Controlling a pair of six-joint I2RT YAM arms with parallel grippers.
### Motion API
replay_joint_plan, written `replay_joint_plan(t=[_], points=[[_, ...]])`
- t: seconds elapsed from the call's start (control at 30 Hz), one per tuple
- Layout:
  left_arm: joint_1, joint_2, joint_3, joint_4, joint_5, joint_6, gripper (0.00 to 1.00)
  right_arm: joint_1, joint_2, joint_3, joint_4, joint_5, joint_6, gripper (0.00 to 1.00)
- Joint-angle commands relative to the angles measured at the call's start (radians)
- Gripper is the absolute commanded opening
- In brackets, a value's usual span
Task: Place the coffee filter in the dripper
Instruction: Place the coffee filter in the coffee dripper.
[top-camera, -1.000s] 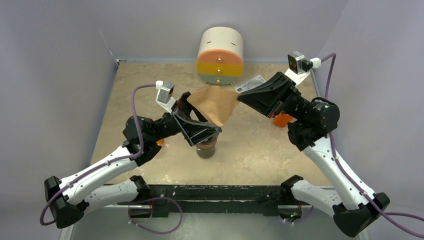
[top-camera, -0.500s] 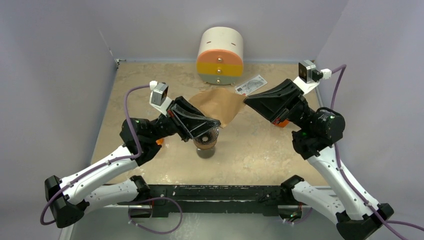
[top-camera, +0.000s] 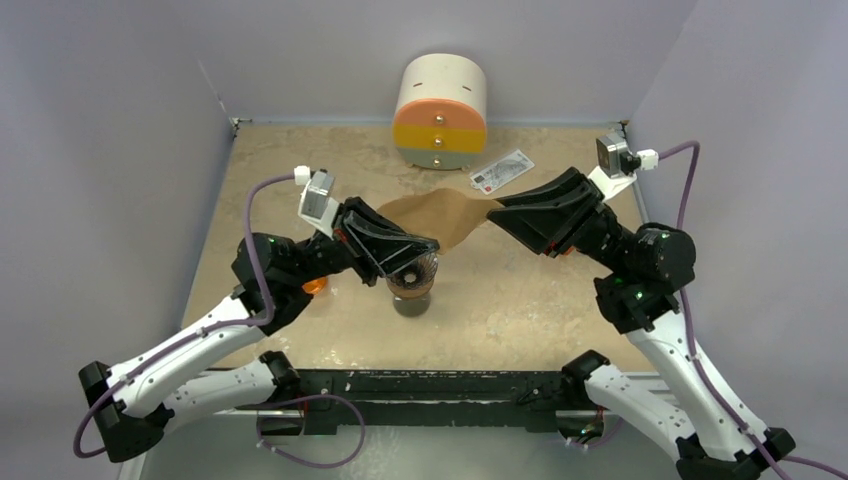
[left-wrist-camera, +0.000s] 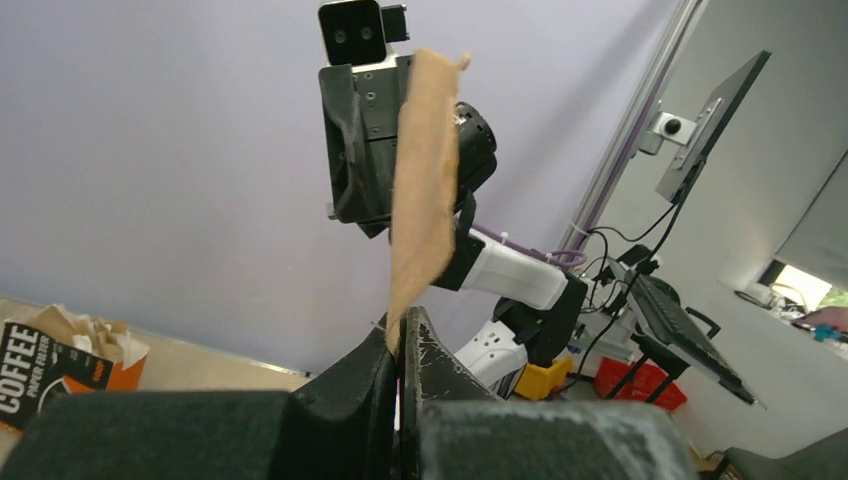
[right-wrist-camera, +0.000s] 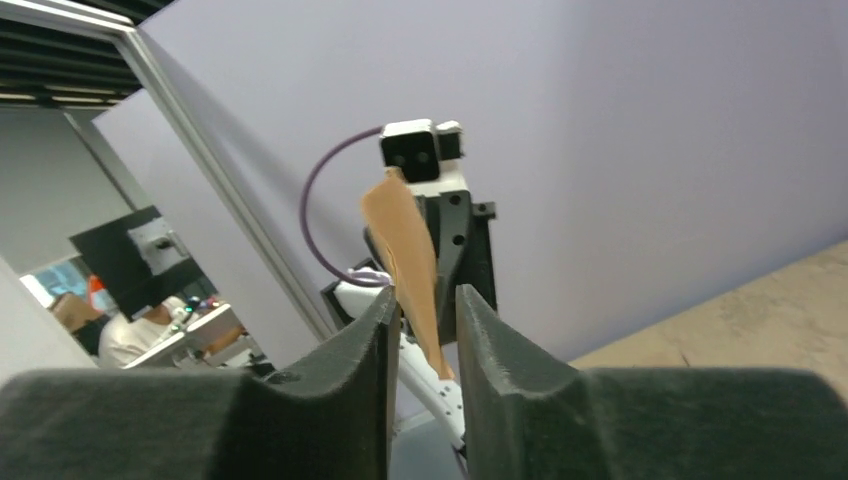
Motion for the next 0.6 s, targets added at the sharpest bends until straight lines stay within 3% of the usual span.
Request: replay_joint_plan(t=[0.0,0.1,0.27,0.4,0.57], points=[[0.004,-0.071,0.052,-0.188,-0.027,0.202,0.00,0.005,-0.047,0.065,-0.218,0.039,-0.156,0.41],[0.004,-0.105,0.065,-0.312,-0.040,0.330,0.00,0.005,-0.060,0.107,-0.369,0.065,-0.236,0.58],[0.003,-0.149,0.099,-0.519,-0.065,0.563,0.00,0.005,-0.057,0.174,-0.571,0.088,-0.323,0.72],[0.004,-0.172,0.124,-0.703,-0.134,0.798,0.00,0.005,-0.037,0.200,-0.649,0.095,-0.332,0.76],[0.004,-0.192,0.122,-0.797,-0.213,1.081,0.00,0.005,0.020,0.201,-0.656,0.054,-0.267,0.78]])
